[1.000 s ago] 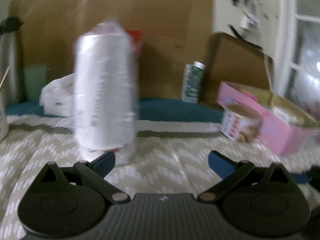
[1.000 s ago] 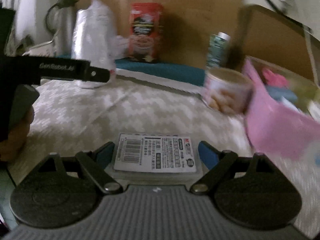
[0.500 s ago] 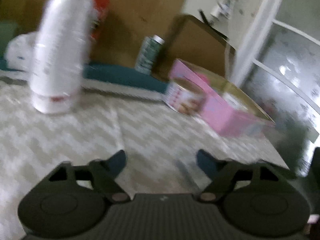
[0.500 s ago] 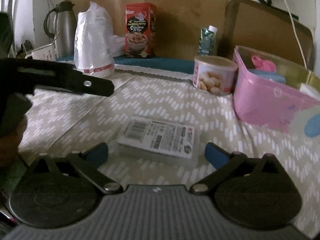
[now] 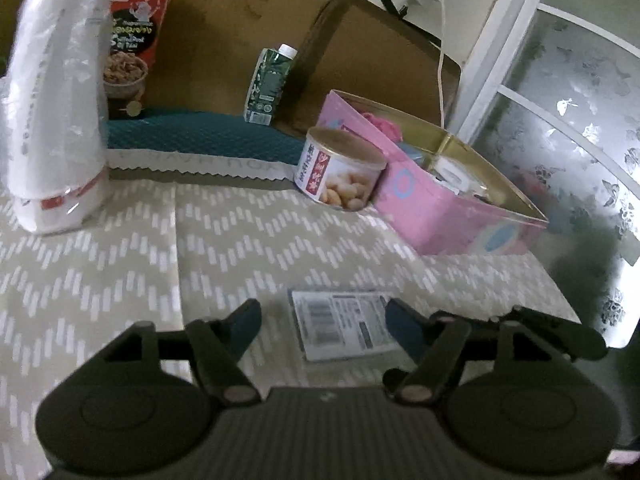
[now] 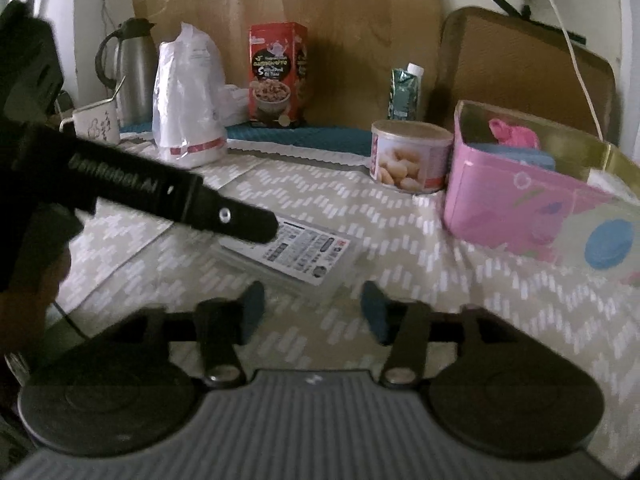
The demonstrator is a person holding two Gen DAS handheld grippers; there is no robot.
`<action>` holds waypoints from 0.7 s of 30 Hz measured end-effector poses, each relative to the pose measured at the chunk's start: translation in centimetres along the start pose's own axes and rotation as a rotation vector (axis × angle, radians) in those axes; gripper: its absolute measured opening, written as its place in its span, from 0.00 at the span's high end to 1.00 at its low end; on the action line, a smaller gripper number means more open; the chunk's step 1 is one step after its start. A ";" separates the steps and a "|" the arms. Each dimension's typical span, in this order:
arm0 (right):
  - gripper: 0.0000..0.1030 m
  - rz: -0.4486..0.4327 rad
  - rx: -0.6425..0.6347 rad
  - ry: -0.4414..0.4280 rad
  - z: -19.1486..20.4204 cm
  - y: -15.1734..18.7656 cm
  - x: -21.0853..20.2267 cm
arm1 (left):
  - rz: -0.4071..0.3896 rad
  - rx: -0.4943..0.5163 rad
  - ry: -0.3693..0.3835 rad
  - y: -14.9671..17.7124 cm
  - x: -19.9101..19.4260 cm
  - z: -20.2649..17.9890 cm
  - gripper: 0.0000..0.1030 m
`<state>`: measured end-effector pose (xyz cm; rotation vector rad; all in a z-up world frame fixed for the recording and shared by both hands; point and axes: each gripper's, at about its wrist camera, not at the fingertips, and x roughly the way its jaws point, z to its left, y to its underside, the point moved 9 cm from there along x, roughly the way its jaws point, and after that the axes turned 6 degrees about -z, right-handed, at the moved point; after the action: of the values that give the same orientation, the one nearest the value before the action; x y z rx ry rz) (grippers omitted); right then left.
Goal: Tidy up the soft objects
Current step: 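Grasp the clear packet with the left gripper, then carry the clear packet into the pink tin and release it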
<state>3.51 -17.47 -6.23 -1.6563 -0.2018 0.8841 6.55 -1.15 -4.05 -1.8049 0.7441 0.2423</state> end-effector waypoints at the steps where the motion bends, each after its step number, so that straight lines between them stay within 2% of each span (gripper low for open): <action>1: 0.37 -0.004 -0.023 -0.005 0.0 -0.1 0.2 | 0.006 -0.003 -0.003 -0.2 0.4 0.0 0.36; 3: 0.29 -0.009 -0.067 -0.023 -0.1 -0.3 0.9 | 0.015 0.009 -0.013 -0.3 1.4 -0.2 0.43; 5: 0.30 0.009 -0.074 -0.056 -0.3 -0.6 1.4 | 0.004 0.060 -0.049 -0.6 2.2 -0.8 0.45; 6: 0.42 0.029 -0.056 -0.086 -0.3 -0.8 1.5 | 0.001 0.089 -0.069 -0.7 2.6 -1.1 0.45; 10: 0.61 0.081 0.011 -0.145 0.7 -0.5 0.5 | 0.001 0.149 -0.093 -1.1 4.0 -1.8 0.45; 13: 0.62 0.080 0.028 -0.269 3.1 0.3 -1.4 | 0.001 0.113 -0.103 -1.8 3.9 -1.1 0.41; 15: 0.61 0.043 -0.040 -0.246 3.5 0.4 -2.3 | -0.036 0.082 -0.111 -2.5 2.5 -0.5 0.36; 17: 0.57 -0.001 -0.085 -0.178 2.7 -0.1 -2.8 | -0.069 0.057 -0.120 -3.1 0.5 0.3 0.33; 19: 0.36 -0.034 -0.069 -0.125 1.3 -0.7 -2.9 | -0.079 0.018 -0.107 -3.3 -1.2 0.8 0.33; 21: 0.26 -0.048 -0.033 -0.126 0.5 -1.0 -2.9 | -0.061 -0.020 -0.083 -2.7 -2.6 1.1 0.33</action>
<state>1.51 -18.44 -4.03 -1.6205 -0.3423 0.9537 6.34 1.30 -1.03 -1.8221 0.6292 0.2828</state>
